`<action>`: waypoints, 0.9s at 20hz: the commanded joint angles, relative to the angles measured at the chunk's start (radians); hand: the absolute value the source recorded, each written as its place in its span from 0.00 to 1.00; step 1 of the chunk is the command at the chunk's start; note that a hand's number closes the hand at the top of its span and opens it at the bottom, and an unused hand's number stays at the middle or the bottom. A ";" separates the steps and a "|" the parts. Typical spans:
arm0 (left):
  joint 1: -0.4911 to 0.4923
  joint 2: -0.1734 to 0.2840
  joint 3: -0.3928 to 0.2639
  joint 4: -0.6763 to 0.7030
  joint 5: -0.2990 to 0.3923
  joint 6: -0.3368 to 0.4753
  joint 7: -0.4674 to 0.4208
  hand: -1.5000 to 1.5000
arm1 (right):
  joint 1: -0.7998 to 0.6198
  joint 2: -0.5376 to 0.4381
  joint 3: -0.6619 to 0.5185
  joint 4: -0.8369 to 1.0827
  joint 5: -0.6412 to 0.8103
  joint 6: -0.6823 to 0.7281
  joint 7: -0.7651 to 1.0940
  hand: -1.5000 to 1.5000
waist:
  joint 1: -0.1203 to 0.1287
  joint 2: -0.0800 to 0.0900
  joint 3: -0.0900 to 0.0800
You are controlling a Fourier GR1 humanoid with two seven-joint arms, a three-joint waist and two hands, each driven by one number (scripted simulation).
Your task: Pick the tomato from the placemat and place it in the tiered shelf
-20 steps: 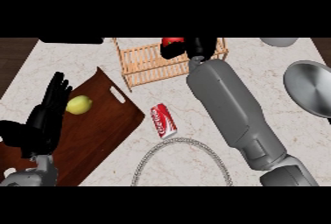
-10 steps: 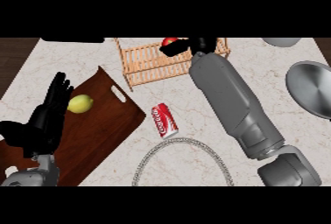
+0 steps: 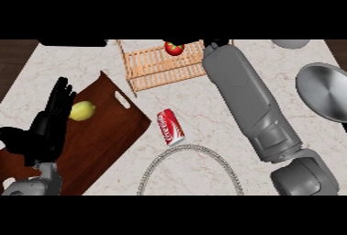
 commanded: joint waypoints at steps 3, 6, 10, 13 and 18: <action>-0.004 0.006 0.012 0.005 -0.008 0.004 0.006 0.50 | 0.014 -0.079 -0.052 -0.096 -0.044 -0.008 0.041 0.00 | -0.025 -0.008 0.000; 0.057 0.028 0.036 -0.035 0.018 -0.024 0.001 0.50 | 0.050 -0.139 -0.058 -0.155 -0.043 0.001 0.127 0.00 | -0.030 -0.014 0.000; 0.044 0.026 0.058 -0.033 0.030 -0.014 0.020 0.50 | 0.143 -0.213 -0.064 -0.285 -0.070 0.085 0.233 0.00 | -0.050 -0.019 0.000; 0.057 0.009 0.051 0.016 0.004 -0.002 -0.038 0.50 | 0.264 -0.268 -0.058 -0.435 -0.094 0.156 0.255 0.00 | -0.062 -0.021 0.000; 0.065 0.009 0.041 -0.032 -0.005 -0.001 -0.010 0.50 | 0.461 -0.348 -0.077 -0.689 -0.181 0.307 0.294 0.00 | -0.050 -0.016 0.000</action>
